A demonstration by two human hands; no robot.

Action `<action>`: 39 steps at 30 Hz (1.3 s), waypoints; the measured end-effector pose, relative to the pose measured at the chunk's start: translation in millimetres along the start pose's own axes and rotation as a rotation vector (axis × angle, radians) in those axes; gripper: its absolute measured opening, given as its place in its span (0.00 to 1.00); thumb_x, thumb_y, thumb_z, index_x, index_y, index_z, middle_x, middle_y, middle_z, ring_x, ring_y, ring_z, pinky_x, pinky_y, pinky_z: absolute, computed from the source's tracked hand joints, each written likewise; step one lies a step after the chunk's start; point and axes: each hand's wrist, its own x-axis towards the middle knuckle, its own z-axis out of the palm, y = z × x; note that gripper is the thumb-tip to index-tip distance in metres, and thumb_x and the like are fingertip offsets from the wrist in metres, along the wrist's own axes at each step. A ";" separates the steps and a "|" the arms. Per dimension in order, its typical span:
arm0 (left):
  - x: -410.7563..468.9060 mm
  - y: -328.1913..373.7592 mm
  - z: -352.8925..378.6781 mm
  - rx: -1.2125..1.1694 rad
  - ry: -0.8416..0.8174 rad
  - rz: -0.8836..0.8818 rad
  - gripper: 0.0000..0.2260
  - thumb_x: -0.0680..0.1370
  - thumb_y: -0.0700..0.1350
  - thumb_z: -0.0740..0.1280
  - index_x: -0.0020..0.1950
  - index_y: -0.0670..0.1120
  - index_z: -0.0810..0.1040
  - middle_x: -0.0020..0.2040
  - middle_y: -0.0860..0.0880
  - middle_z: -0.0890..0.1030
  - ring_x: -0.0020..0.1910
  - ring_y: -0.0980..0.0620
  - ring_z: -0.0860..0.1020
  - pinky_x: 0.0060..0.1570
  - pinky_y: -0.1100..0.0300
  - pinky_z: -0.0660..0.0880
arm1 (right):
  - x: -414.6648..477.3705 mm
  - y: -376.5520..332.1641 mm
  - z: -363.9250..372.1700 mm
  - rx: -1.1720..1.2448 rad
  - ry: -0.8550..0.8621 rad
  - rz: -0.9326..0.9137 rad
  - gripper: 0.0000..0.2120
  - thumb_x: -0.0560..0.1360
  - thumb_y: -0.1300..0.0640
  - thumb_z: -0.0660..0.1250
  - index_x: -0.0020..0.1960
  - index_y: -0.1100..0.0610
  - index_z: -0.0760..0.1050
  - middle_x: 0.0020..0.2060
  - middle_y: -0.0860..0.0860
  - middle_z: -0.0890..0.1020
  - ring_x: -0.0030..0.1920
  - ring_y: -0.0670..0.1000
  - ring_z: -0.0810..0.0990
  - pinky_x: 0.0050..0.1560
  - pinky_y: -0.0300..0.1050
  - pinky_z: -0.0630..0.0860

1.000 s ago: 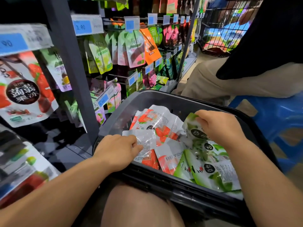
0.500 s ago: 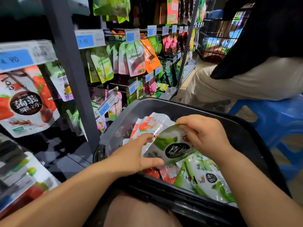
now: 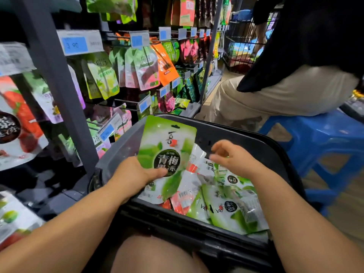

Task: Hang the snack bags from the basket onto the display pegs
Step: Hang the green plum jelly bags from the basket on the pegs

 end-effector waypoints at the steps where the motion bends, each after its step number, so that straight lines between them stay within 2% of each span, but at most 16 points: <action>1: -1.4 0.8 0.8 -0.023 0.020 -0.002 0.10 0.68 0.48 0.79 0.47 0.51 0.84 0.41 0.56 0.85 0.42 0.56 0.82 0.38 0.64 0.72 | 2.2 12.8 -2.5 -0.129 -0.154 0.094 0.15 0.74 0.47 0.73 0.57 0.46 0.73 0.47 0.43 0.78 0.47 0.45 0.78 0.48 0.40 0.73; 3: -5.1 2.1 4.0 -0.017 0.048 0.016 0.09 0.69 0.48 0.79 0.47 0.51 0.84 0.42 0.55 0.85 0.41 0.59 0.81 0.37 0.66 0.71 | 4.6 35.0 -3.7 -0.355 -0.429 0.261 0.24 0.69 0.47 0.77 0.62 0.47 0.73 0.52 0.45 0.77 0.53 0.49 0.79 0.54 0.44 0.76; 5: -8.1 2.0 6.7 -0.017 0.062 0.030 0.09 0.69 0.48 0.78 0.47 0.51 0.84 0.42 0.55 0.85 0.41 0.59 0.81 0.37 0.67 0.71 | 4.4 48.0 -3.7 -0.483 -0.555 0.358 0.33 0.63 0.46 0.80 0.65 0.46 0.72 0.58 0.47 0.76 0.55 0.52 0.79 0.59 0.50 0.78; 8: -11.0 1.7 8.2 -0.015 0.063 0.043 0.09 0.69 0.48 0.78 0.48 0.50 0.85 0.43 0.54 0.85 0.43 0.57 0.82 0.38 0.65 0.72 | 2.5 52.5 -6.1 -0.520 -0.589 0.422 0.35 0.61 0.45 0.82 0.64 0.44 0.71 0.62 0.48 0.75 0.56 0.53 0.78 0.61 0.53 0.77; 11: -12.4 2.3 8.7 0.013 0.053 0.046 0.09 0.70 0.48 0.78 0.48 0.51 0.84 0.43 0.54 0.85 0.42 0.59 0.80 0.38 0.68 0.71 | -0.1 49.9 -8.4 -0.583 -0.603 0.429 0.32 0.63 0.45 0.81 0.63 0.47 0.73 0.58 0.49 0.77 0.55 0.53 0.79 0.58 0.50 0.78; 14: -13.3 2.7 9.1 0.036 0.043 0.053 0.09 0.70 0.49 0.78 0.48 0.53 0.84 0.42 0.55 0.84 0.42 0.58 0.80 0.38 0.68 0.71 | -1.3 49.2 -6.1 -0.580 -0.623 0.412 0.31 0.63 0.41 0.79 0.63 0.47 0.76 0.56 0.47 0.79 0.53 0.51 0.79 0.58 0.49 0.77; 17: -14.1 2.5 9.7 0.017 0.048 0.044 0.08 0.70 0.49 0.78 0.47 0.52 0.84 0.41 0.56 0.84 0.41 0.58 0.80 0.38 0.67 0.71 | -3.4 49.4 -7.2 -0.437 -0.577 0.395 0.17 0.68 0.43 0.77 0.51 0.51 0.80 0.46 0.47 0.81 0.44 0.49 0.78 0.47 0.45 0.74; 19: -14.3 1.7 10.4 0.000 0.055 0.037 0.08 0.69 0.48 0.78 0.47 0.52 0.84 0.41 0.57 0.84 0.41 0.60 0.80 0.37 0.67 0.71 | -1.2 50.0 -5.9 -0.330 -0.474 0.373 0.16 0.70 0.44 0.76 0.48 0.55 0.79 0.43 0.51 0.81 0.41 0.50 0.77 0.44 0.45 0.72; 23: -14.0 -0.3 10.5 -0.020 0.076 0.027 0.06 0.70 0.48 0.78 0.45 0.52 0.84 0.40 0.58 0.84 0.40 0.63 0.80 0.35 0.69 0.69 | 16.3 49.6 11.1 -0.201 -0.173 0.377 0.17 0.73 0.43 0.72 0.39 0.55 0.74 0.34 0.50 0.77 0.34 0.50 0.75 0.35 0.43 0.69; 25: -13.5 -0.7 10.2 -0.025 0.081 0.033 0.06 0.70 0.48 0.78 0.45 0.52 0.84 0.40 0.57 0.84 0.39 0.63 0.80 0.35 0.70 0.70 | 24.3 50.0 22.1 -0.139 -0.017 0.396 0.17 0.74 0.42 0.72 0.42 0.57 0.75 0.35 0.51 0.77 0.37 0.51 0.76 0.36 0.44 0.69; 28: -13.0 -0.2 9.3 -0.031 0.085 0.032 0.06 0.70 0.49 0.78 0.45 0.52 0.84 0.39 0.58 0.84 0.39 0.64 0.80 0.35 0.70 0.70 | 27.8 48.4 30.8 -0.012 0.110 0.393 0.17 0.73 0.44 0.73 0.55 0.52 0.73 0.46 0.48 0.77 0.47 0.51 0.77 0.45 0.44 0.72; 31: -12.3 -0.4 8.7 -0.035 0.086 0.026 0.06 0.70 0.49 0.77 0.45 0.52 0.84 0.39 0.58 0.84 0.38 0.64 0.80 0.34 0.70 0.69 | 27.3 45.3 35.7 -0.059 0.033 0.326 0.23 0.73 0.42 0.73 0.61 0.49 0.69 0.54 0.47 0.74 0.52 0.49 0.75 0.48 0.43 0.70; 36: -11.9 0.0 8.5 -0.060 0.087 0.021 0.07 0.70 0.49 0.77 0.46 0.51 0.84 0.40 0.57 0.85 0.40 0.63 0.80 0.36 0.68 0.71 | 23.6 36.3 37.0 -0.240 -0.099 0.220 0.18 0.72 0.37 0.71 0.51 0.49 0.74 0.57 0.50 0.73 0.53 0.49 0.71 0.50 0.43 0.68; 39: -12.6 -0.7 8.6 -0.079 0.087 0.021 0.07 0.70 0.48 0.77 0.46 0.52 0.84 0.39 0.58 0.84 0.40 0.63 0.81 0.37 0.67 0.72 | 19.0 32.0 38.5 -0.252 -0.229 0.209 0.25 0.69 0.32 0.71 0.55 0.48 0.73 0.60 0.49 0.71 0.56 0.50 0.73 0.56 0.46 0.72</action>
